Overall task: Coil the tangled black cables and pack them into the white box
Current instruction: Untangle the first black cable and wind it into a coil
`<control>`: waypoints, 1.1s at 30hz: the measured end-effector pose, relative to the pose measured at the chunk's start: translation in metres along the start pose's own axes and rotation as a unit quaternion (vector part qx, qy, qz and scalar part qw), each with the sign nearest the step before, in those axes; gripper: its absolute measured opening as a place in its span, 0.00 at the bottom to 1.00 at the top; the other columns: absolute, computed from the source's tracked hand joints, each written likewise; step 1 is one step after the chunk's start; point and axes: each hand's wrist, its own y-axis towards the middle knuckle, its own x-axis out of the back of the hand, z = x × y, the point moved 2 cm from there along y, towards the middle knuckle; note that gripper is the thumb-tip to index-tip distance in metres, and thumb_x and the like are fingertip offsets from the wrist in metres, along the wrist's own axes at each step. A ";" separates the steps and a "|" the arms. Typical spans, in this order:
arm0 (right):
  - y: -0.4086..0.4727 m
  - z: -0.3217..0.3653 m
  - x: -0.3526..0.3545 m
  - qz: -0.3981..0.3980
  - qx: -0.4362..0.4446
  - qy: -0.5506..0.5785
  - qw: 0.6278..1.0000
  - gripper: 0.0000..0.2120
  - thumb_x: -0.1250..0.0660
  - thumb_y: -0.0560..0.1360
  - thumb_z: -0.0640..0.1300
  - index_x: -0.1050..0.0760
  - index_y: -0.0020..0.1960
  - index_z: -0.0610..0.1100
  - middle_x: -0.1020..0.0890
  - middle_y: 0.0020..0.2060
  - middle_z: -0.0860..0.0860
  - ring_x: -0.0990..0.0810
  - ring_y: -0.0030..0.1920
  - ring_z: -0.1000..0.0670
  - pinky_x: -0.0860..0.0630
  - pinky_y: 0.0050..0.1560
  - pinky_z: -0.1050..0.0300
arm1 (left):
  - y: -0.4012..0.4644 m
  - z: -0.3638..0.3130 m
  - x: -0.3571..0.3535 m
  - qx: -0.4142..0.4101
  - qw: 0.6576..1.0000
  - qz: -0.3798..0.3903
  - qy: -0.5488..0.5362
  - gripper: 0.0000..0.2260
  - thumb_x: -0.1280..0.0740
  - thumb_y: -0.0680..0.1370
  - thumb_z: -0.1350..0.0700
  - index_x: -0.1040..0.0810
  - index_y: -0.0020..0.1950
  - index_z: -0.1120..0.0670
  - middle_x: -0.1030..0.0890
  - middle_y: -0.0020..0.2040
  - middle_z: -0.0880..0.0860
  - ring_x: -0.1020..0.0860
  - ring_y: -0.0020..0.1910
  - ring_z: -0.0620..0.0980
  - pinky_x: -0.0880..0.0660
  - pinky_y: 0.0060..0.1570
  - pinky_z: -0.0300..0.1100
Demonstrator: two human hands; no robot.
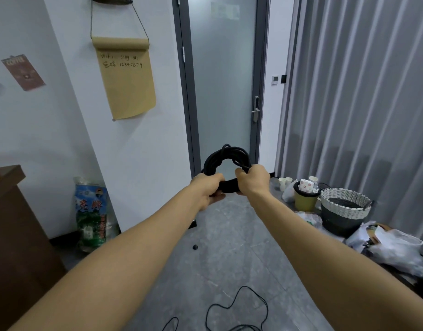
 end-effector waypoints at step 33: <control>0.015 0.000 -0.004 -0.017 -0.152 0.128 0.980 0.06 0.39 0.78 0.40 0.29 0.51 0.36 0.24 0.42 0.41 0.20 0.37 0.39 0.18 0.42 0.45 | -0.007 -0.003 -0.012 -0.111 0.930 0.063 -0.344 0.18 0.46 0.83 0.51 0.35 0.34 0.54 0.34 0.27 0.50 0.32 0.31 0.46 0.26 0.48 0.40</control>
